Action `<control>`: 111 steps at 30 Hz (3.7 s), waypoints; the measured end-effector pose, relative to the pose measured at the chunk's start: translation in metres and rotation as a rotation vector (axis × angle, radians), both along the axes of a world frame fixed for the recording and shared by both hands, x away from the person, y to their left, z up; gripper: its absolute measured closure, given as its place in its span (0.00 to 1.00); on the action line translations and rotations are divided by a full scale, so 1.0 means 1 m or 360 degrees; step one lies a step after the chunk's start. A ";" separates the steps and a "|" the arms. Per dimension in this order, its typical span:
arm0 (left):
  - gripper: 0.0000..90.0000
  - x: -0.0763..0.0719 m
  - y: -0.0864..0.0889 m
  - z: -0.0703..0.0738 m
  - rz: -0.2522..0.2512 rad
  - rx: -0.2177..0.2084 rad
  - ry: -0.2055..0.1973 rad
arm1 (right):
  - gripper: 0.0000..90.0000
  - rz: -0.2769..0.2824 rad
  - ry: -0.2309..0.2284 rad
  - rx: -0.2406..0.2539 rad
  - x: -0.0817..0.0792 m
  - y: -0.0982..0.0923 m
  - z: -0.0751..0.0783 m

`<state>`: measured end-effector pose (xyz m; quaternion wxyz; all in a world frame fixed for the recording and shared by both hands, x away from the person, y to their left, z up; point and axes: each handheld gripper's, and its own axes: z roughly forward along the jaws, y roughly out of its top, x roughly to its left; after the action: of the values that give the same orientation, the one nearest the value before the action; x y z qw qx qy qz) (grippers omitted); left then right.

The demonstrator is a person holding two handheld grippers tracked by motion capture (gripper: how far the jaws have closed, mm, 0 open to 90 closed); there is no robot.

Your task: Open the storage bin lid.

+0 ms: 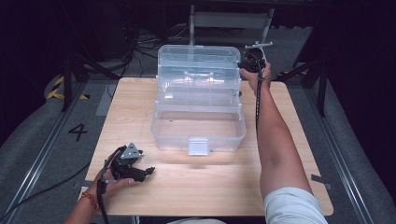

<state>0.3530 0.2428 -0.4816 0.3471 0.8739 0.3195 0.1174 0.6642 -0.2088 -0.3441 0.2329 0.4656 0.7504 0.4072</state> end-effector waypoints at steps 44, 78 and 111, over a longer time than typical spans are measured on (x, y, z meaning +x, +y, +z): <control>0.17 0.000 0.000 0.000 -0.0008 0.0014 -0.0004 | 0.67 0.0043 -0.0156 -0.0063 -0.050 -0.018 0.023; 0.16 0.001 -0.001 0.000 -0.0011 0.0007 -0.0006 | 0.51 0.0347 -0.0205 -0.0195 -0.168 -0.037 0.008; 0.16 0.003 -0.004 0.000 -0.0013 0.0009 -0.0007 | 0.30 0.0388 -0.0156 -0.0520 -0.288 -0.089 -0.075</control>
<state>0.3562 0.2384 -0.4818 0.3460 0.8758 0.3148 0.1188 0.3761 -0.2975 -0.4196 0.2907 0.3071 0.8450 0.3274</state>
